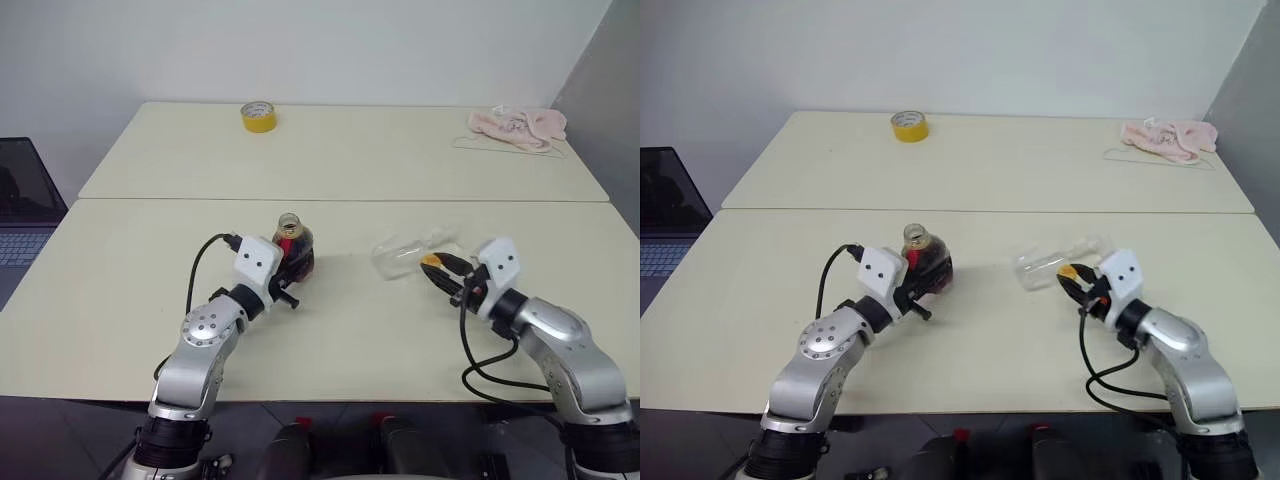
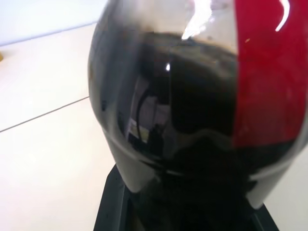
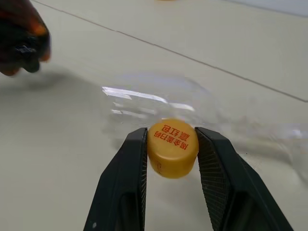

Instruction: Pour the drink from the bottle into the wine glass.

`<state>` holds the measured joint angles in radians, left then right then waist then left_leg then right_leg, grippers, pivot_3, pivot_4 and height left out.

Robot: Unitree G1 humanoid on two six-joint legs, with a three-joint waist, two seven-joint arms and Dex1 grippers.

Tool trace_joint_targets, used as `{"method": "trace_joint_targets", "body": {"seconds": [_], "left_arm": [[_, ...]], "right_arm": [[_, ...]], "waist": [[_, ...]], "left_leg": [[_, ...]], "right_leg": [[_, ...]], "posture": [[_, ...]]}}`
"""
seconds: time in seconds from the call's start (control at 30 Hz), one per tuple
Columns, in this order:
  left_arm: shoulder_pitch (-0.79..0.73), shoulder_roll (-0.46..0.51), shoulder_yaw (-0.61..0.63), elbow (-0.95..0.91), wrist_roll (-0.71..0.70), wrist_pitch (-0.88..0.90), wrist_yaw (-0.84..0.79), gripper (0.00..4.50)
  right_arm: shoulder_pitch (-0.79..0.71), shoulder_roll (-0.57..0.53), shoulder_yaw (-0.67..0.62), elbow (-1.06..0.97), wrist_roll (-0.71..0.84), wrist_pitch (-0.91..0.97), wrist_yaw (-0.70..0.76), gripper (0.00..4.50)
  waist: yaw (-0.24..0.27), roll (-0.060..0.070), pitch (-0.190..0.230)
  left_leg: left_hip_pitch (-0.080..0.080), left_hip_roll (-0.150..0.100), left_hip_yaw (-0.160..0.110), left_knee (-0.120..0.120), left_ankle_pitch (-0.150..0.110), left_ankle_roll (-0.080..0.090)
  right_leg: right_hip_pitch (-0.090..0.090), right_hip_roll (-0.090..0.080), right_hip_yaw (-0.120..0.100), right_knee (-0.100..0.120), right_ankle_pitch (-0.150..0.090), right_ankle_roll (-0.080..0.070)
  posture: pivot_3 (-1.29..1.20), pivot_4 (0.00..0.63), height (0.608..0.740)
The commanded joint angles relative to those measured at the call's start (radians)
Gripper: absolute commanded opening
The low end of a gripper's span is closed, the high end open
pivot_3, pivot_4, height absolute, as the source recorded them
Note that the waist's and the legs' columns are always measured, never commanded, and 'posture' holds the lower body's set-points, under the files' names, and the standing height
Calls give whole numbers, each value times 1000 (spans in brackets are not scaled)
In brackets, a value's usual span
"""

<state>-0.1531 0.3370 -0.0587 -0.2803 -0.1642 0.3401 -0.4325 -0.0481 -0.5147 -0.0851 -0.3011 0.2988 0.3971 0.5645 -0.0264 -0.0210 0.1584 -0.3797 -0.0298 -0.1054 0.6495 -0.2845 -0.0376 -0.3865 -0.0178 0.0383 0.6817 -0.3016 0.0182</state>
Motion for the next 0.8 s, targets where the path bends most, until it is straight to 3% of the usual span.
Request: {"method": "trace_joint_targets", "body": {"seconds": [0.03,0.17,0.5,0.63,0.8], "left_arm": [[-16,-5,-1,-29,10,-39,4,774],[-21,-7,-2,-23,13,-42,5,774],[-18,-13,9,-22,17,-39,23,774],[-15,-20,39,-15,15,-25,58,774],[-35,-31,108,19,-7,7,106,774]], "right_arm": [[2,-16,-64,89,-39,-74,-28,1212],[0,-31,-64,171,-68,-81,-25,1212],[36,-82,-46,141,-58,-110,87,4472],[39,-105,-85,29,5,-126,147,4500],[-27,-141,-69,-139,135,5,194,4500]], "waist": [[0,0,0],[0,0,0],[1,0,0],[-1,0,0],[0,0,0]], "left_leg": [[0,0,0,0,0,0],[0,0,0,0,0,0],[0,0,1,0,0,0],[0,0,1,1,0,0],[0,1,0,1,0,0]], "right_leg": [[0,0,0,0,0,0],[0,0,0,0,0,0],[1,0,1,0,0,0],[1,0,1,0,0,0],[1,1,0,0,0,0]], "posture": [[0,150,740],[0,150,740],[0,150,740],[0,150,740],[0,150,740]]}}
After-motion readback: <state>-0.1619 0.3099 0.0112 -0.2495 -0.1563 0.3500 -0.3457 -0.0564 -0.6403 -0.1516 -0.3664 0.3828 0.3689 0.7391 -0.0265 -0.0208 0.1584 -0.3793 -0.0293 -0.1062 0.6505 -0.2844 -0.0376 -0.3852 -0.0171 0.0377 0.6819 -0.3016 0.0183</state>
